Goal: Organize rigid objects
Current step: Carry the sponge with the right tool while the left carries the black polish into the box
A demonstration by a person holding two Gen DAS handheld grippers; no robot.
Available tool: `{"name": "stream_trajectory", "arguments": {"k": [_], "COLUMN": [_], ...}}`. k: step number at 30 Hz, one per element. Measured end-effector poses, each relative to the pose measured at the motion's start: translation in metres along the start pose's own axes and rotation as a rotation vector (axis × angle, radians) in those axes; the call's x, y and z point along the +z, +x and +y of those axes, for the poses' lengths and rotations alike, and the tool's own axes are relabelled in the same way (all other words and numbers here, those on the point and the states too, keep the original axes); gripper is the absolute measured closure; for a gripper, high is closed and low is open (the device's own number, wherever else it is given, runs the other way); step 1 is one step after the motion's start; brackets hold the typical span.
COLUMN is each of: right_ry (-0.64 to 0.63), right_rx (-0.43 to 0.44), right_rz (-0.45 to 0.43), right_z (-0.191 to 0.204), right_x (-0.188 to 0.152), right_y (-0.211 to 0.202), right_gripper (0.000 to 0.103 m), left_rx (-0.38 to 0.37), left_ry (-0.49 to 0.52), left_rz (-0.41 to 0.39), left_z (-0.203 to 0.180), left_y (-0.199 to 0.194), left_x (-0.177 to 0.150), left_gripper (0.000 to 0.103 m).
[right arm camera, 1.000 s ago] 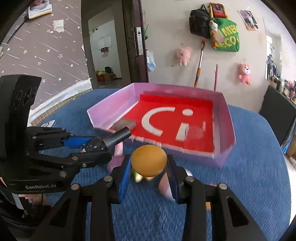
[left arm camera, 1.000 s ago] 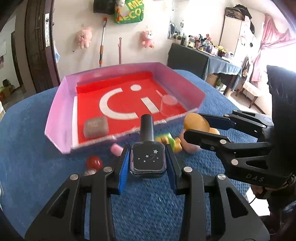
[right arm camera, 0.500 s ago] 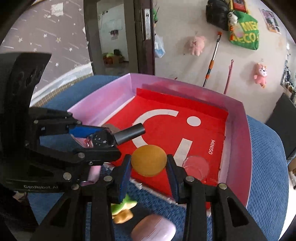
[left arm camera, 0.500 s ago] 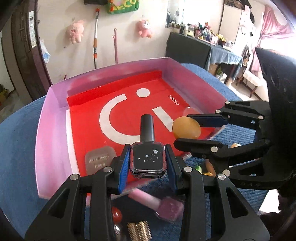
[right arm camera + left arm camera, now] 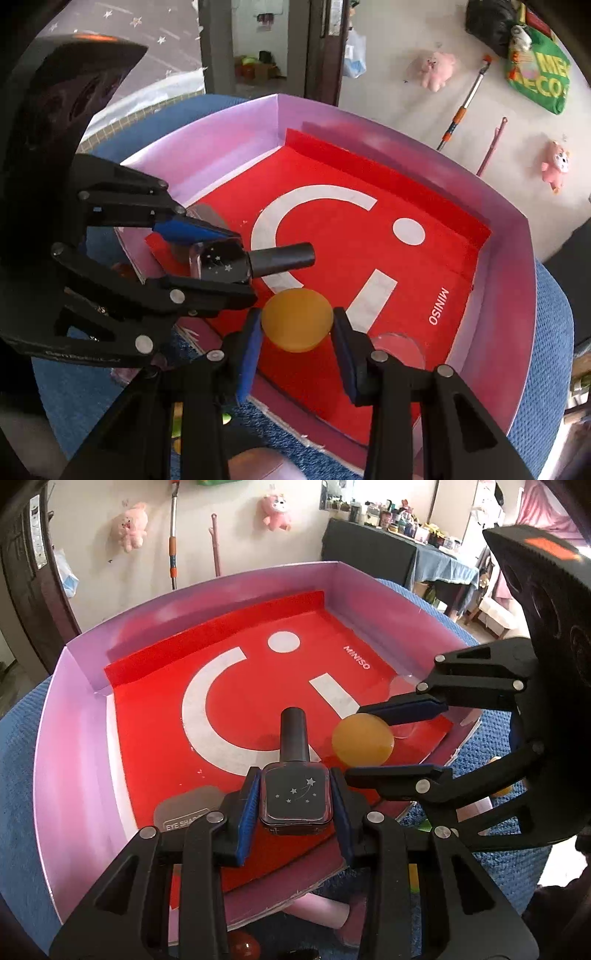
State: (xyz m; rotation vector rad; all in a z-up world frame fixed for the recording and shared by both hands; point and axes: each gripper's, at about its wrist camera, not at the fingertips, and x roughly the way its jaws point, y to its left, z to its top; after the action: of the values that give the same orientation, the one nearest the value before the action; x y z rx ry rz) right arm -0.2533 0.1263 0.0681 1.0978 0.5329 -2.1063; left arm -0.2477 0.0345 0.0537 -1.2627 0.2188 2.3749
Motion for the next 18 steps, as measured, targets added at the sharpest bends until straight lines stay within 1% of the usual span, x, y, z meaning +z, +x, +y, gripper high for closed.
{"name": "stream_trajectory", "arguments": {"k": [2, 7, 18], "right_ry": [-0.022, -0.017, -0.022], "right_rx": [0.002, 0.019, 0.03], "right_rz": [0.016, 0.038, 0.062], "right_z": [0.001, -0.004, -0.007], "right_x": [0.0, 0.002, 0.005], "right_y": [0.003, 0.006, 0.013], "right_gripper": [0.063, 0.063, 0.063], "left_rx": [-0.004, -0.019, -0.025], "left_ry": [0.0, -0.001, -0.009], "left_rz": [0.009, 0.032, 0.04], "left_z": [0.0, 0.002, 0.005], "left_y": [0.003, 0.008, 0.01], "left_x": [0.0, -0.001, -0.002], "left_gripper": [0.069, 0.069, 0.069]}}
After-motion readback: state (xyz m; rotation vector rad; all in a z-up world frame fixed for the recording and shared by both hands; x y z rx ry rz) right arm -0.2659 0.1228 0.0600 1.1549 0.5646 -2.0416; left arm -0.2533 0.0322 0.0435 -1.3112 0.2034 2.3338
